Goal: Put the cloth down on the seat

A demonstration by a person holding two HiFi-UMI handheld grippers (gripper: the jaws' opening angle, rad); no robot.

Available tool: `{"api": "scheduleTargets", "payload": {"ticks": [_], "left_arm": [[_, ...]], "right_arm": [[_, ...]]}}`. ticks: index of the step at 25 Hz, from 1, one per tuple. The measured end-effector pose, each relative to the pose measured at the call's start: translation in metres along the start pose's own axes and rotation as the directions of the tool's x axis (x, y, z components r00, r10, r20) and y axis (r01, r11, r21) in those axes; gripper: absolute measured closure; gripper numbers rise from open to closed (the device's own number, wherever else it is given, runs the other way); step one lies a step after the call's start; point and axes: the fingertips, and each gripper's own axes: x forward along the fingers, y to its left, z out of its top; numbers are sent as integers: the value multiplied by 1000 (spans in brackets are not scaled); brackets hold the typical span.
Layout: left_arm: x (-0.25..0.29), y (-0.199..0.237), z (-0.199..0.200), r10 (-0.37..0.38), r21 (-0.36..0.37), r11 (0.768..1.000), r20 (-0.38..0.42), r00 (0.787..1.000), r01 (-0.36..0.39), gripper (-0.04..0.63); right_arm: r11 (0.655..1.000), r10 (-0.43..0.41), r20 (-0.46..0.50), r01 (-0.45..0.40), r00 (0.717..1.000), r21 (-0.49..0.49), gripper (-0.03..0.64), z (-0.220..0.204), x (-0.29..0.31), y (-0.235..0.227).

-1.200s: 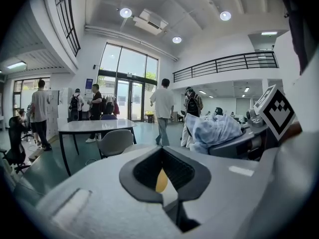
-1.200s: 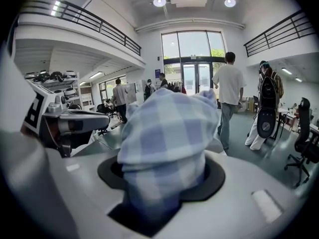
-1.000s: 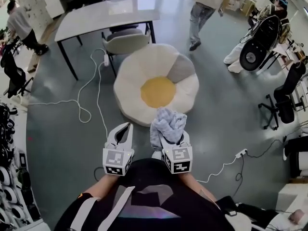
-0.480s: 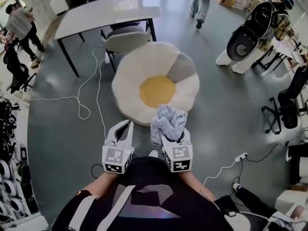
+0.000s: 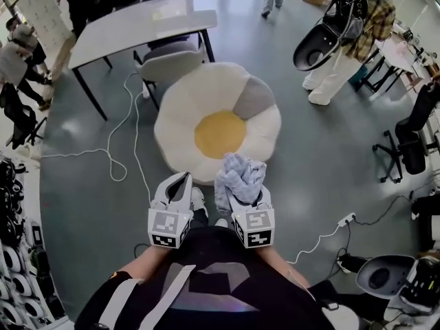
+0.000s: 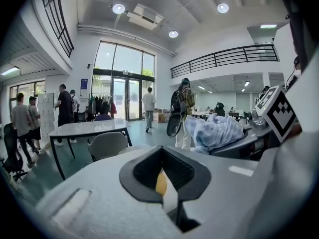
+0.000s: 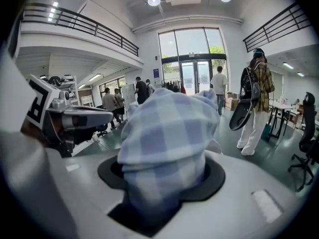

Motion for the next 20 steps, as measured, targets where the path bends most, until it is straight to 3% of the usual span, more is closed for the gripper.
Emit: {"api": "scheduleTargets", "payload": {"ticks": [20], "left_arm": [[118,80,22,-91,-49,995,-6,996,90,597]], "right_arm": [[996,-93,-65,94,994,5,367,59,110,-38]]}}
